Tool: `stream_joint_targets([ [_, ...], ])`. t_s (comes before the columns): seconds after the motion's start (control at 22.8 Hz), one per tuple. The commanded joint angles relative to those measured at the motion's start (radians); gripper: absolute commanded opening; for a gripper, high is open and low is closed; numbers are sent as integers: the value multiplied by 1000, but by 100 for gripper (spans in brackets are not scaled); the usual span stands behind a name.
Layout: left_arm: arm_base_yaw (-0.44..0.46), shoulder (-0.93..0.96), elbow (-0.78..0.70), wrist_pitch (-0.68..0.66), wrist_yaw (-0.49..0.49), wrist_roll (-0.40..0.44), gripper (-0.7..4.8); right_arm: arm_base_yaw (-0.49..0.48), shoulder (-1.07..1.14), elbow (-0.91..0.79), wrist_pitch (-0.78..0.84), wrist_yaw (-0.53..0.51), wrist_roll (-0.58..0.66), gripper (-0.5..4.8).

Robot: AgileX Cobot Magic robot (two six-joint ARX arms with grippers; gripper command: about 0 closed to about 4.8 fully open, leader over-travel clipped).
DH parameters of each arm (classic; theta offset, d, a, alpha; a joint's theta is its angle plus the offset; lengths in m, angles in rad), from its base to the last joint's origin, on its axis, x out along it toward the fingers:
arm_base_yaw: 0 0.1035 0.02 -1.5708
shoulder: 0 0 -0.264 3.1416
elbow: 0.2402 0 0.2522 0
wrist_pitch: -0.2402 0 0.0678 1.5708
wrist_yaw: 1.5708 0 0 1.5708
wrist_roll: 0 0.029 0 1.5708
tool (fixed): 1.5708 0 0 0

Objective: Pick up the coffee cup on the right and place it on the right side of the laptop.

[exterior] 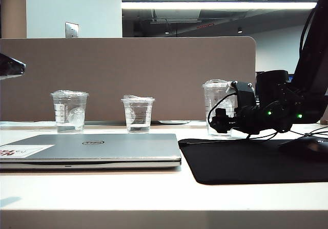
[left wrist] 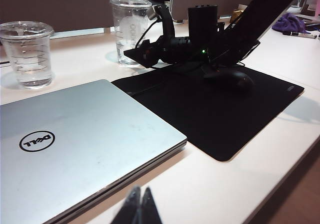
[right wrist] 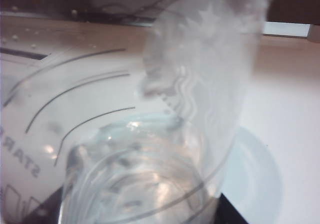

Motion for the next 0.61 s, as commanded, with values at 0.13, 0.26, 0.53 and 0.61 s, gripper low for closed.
stream_joint_targets([
  [0.13,0,0,3,10,1,2,-5,1,-5,5,23,1,38,355],
  [0.26,0,0,3,10,1,2,-5,2,-6,2,22,-6,40,359],
  [0.53,0,0,3,10,1,2,-5,2,-37,-18,25,-15,57,359],
  [0.61,-1,0,3,10,1,2,-5,2,-74,-63,60,2,50,359],
])
